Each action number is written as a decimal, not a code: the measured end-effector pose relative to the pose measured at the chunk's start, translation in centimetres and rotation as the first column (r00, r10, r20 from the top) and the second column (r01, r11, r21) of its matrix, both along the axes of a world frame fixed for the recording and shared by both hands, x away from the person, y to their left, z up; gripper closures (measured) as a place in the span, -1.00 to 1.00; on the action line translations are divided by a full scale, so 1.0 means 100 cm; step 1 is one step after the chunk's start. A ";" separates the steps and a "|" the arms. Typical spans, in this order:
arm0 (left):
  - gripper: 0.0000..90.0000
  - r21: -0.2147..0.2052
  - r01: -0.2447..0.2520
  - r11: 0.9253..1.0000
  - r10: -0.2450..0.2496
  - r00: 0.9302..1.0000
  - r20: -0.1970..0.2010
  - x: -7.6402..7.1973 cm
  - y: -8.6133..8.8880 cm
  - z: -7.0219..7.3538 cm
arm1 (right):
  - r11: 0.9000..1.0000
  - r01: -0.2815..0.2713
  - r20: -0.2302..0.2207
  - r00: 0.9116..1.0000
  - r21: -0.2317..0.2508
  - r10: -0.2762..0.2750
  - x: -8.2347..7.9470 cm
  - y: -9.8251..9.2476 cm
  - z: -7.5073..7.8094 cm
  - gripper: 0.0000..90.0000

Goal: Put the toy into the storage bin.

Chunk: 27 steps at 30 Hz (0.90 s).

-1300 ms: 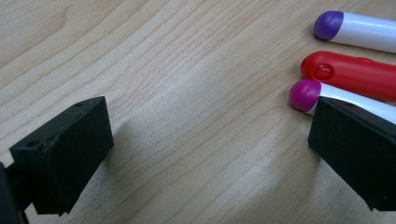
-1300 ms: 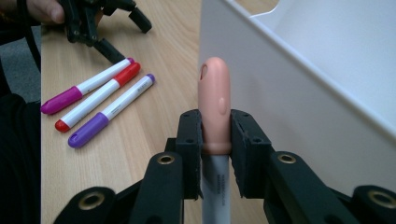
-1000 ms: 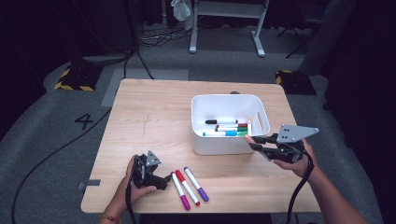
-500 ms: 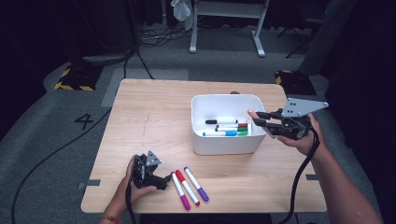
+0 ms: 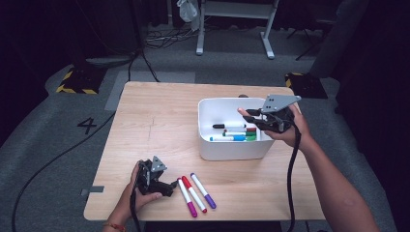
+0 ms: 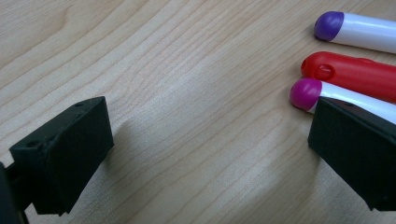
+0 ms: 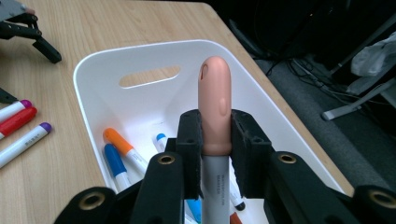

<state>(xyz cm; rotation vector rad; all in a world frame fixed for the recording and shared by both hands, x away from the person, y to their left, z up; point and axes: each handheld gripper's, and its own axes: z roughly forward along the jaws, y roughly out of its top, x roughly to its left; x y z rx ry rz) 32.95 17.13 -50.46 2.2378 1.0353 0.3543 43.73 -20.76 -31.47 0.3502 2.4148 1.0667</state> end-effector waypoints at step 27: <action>-1.00 -0.001 -0.001 1.000 0.001 1.000 0.003 0.000 0.000 0.000 | 0.960 -0.171 -0.263 0.958 -0.221 0.111 0.019 0.026 -0.051 0.51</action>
